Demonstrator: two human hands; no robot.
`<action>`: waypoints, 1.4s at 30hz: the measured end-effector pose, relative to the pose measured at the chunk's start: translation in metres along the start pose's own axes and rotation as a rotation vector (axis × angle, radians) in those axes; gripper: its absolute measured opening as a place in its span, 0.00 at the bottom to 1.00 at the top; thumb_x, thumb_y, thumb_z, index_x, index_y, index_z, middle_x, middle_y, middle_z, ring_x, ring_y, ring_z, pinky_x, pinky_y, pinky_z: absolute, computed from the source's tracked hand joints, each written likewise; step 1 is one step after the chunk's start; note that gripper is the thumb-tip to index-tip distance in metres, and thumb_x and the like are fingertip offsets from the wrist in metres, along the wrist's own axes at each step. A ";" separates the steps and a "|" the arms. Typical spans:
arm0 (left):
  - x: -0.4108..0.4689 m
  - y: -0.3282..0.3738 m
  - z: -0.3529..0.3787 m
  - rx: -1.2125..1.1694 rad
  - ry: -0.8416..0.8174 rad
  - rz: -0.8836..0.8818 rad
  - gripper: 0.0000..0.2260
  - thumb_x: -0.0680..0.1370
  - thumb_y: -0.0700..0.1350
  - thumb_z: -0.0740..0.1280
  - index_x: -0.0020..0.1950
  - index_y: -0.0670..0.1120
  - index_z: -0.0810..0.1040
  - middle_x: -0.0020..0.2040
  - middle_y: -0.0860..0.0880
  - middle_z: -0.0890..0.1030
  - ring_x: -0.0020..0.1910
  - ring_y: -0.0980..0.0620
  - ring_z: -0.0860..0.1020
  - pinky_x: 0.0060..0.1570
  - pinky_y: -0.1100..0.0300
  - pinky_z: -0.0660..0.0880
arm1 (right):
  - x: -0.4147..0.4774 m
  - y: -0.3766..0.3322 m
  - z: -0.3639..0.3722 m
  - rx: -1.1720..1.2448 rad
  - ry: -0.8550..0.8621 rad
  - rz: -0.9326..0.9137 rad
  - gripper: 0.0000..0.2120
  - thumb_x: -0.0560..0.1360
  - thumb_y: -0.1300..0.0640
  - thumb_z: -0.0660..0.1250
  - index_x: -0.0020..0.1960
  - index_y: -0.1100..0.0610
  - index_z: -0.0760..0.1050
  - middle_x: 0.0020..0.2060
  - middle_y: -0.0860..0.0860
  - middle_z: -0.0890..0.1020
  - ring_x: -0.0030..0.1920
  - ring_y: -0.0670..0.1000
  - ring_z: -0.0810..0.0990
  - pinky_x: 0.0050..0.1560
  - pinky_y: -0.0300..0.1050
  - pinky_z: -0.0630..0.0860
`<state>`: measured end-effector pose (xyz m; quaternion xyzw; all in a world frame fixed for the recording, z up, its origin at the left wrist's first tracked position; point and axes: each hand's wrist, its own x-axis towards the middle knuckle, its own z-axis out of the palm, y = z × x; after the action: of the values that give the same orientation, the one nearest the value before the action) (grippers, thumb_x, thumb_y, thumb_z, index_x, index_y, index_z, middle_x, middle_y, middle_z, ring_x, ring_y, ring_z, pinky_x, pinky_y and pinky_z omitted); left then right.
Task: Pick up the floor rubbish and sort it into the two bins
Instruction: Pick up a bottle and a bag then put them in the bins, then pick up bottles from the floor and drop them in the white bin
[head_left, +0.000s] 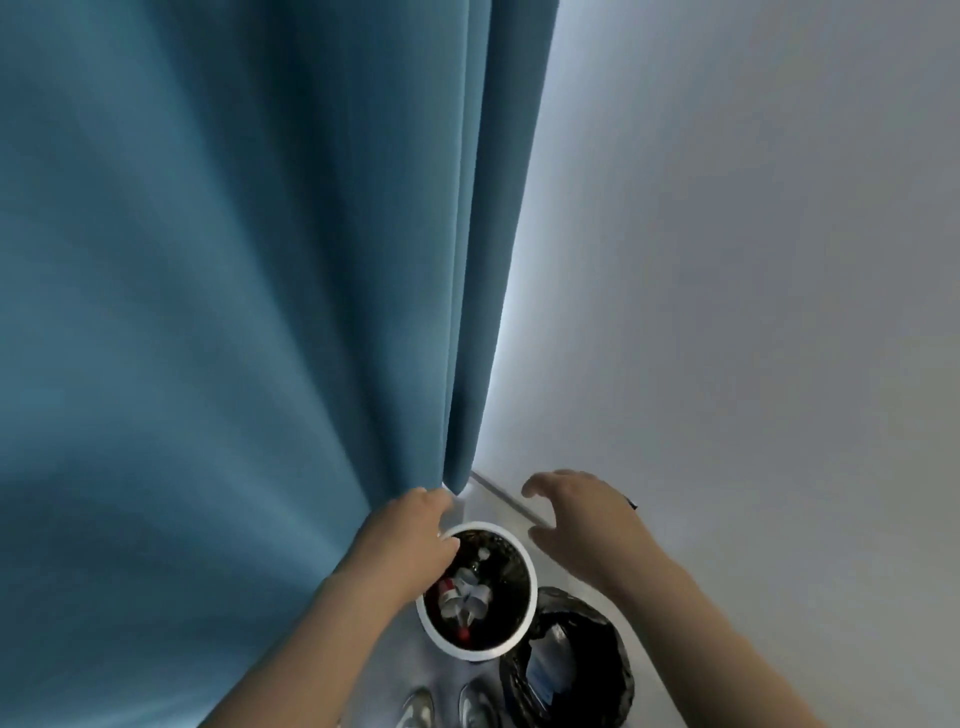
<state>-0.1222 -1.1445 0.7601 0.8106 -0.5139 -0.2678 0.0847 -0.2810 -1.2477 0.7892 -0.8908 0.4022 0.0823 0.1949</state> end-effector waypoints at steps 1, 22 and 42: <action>-0.004 -0.002 -0.005 -0.009 0.014 -0.038 0.12 0.77 0.50 0.63 0.58 0.49 0.73 0.56 0.50 0.77 0.54 0.47 0.76 0.54 0.55 0.74 | 0.004 -0.004 -0.006 -0.019 0.002 -0.034 0.20 0.75 0.57 0.65 0.66 0.49 0.72 0.62 0.46 0.77 0.62 0.50 0.74 0.59 0.43 0.72; -0.199 -0.080 -0.014 -0.296 0.452 -0.775 0.15 0.77 0.51 0.63 0.63 0.48 0.72 0.60 0.51 0.77 0.60 0.52 0.75 0.59 0.61 0.70 | 0.002 -0.193 0.006 -0.224 -0.260 -0.805 0.21 0.75 0.55 0.64 0.68 0.48 0.70 0.64 0.43 0.75 0.64 0.46 0.72 0.61 0.39 0.68; -0.440 -0.111 0.053 -0.528 0.801 -1.374 0.16 0.78 0.52 0.65 0.65 0.52 0.72 0.63 0.54 0.76 0.59 0.55 0.75 0.55 0.65 0.71 | -0.160 -0.396 0.112 -0.429 -0.487 -1.419 0.20 0.75 0.55 0.66 0.66 0.47 0.71 0.63 0.45 0.76 0.62 0.48 0.74 0.60 0.39 0.71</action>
<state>-0.2068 -0.6998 0.8220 0.9308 0.2431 -0.0632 0.2657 -0.0893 -0.8541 0.8476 -0.9100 -0.3429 0.2071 0.1073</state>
